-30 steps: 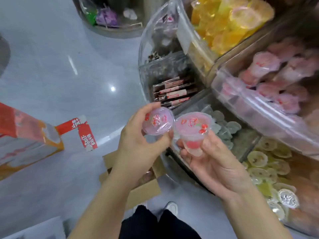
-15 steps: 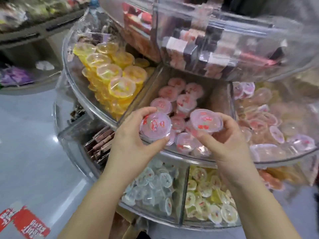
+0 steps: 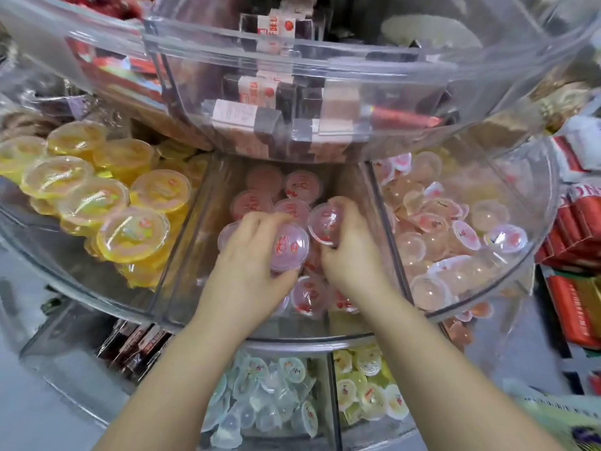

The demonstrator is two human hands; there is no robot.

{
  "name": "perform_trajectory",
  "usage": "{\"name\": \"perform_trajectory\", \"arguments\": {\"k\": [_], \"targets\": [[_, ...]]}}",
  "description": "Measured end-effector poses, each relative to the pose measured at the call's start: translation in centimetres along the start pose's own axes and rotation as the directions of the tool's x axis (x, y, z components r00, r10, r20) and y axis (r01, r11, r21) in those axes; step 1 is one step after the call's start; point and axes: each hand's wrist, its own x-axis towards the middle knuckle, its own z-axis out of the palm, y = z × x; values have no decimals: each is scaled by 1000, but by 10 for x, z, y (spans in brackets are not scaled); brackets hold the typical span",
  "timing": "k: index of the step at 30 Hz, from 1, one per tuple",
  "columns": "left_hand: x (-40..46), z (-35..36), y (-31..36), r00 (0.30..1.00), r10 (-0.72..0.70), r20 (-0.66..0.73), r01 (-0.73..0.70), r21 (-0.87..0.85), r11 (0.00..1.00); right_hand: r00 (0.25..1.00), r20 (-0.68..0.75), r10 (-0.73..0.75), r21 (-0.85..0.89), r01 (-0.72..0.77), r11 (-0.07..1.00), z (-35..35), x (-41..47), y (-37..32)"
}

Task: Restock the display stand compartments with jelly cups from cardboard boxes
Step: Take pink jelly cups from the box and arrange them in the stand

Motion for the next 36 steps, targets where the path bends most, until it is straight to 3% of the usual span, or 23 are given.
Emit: {"name": "perform_trajectory", "arguments": {"k": [6,11,13,17,22,26,31,36], "targets": [[18,7,-3,994,61,91,-83,261,962,997,10,73,-77,-72,994,6,12,2],[23,7,-8,974,72,214,-153,392,907,979,15,204,83,-205,975,5,8,7],[24,3,-11,955,80,284,-184,363,914,974,14,224,108,-225,968,6,6,7],[50,-4,-3,941,167,295,-200,87,976,978,16,209,152,-209,966,6,7,7],[90,7,1,900,169,403,-283,244,927,982,-70,175,149,-164,975,7,5,5],[110,10,-1,883,212,419,-301,158,940,967,-97,236,274,-202,940,5,6,-1],[118,15,-6,850,219,479,-314,129,941,911,61,409,453,-390,802,5,8,-3],[116,22,-12,890,220,401,-307,169,936,863,160,479,547,-481,685,8,0,5]]}}
